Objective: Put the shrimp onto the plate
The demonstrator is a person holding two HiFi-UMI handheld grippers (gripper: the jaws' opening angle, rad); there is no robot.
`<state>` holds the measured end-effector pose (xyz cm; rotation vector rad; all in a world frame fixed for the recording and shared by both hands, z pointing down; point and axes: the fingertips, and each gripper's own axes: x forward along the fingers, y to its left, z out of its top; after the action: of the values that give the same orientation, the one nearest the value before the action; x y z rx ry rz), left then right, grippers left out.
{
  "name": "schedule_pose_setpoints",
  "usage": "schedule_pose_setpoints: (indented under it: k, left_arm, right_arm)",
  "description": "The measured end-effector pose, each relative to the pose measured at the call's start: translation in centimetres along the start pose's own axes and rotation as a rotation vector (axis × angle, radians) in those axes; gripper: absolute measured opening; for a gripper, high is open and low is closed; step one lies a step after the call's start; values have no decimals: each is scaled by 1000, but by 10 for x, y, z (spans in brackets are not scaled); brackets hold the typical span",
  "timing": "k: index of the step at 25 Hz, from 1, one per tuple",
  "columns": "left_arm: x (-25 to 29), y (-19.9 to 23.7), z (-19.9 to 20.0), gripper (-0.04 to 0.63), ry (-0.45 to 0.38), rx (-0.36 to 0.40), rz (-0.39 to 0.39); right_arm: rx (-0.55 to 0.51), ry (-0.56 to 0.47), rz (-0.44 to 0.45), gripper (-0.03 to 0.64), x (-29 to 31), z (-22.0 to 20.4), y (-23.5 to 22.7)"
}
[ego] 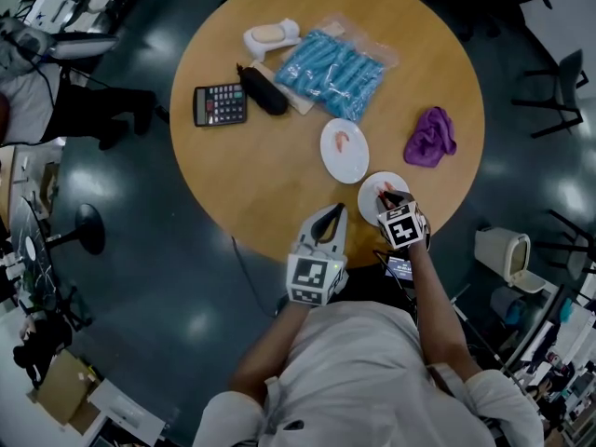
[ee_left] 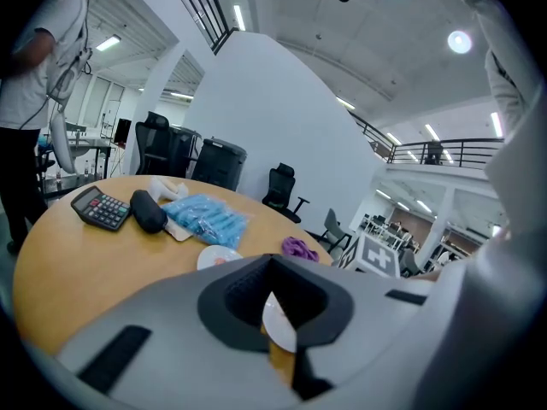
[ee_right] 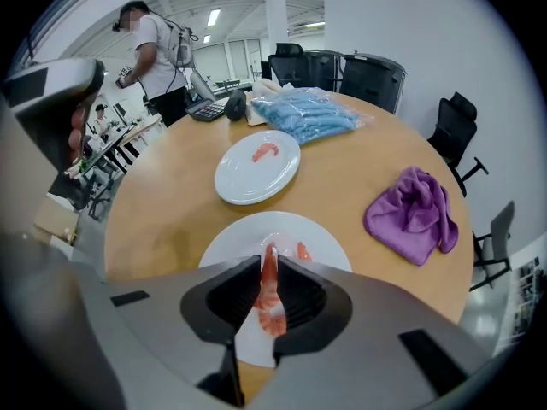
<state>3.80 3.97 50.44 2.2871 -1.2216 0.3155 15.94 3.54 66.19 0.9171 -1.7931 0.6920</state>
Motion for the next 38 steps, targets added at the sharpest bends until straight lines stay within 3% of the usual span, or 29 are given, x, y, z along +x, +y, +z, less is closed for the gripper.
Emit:
schedule_pose_setpoints:
  k: [7, 19, 28, 32, 38]
  left_arm:
    - [-2, 6, 2, 8, -12, -11, 12]
    - [-4, 33, 4, 8, -6, -35, 41]
    - [-5, 71, 5, 8, 5, -86, 85]
    - [-1, 80, 3, 8, 12, -102, 91]
    - [6, 84, 13, 8, 0, -97, 81]
  right_arm:
    - [9, -43, -5, 63, -8, 12, -1]
    - [-43, -146, 23, 17, 14, 105, 16]
    - [-15, -104, 5, 25, 50, 144, 18]
    - [15, -76, 23, 92, 60, 151, 19]
    - [16, 4, 8, 98, 75, 150, 16]
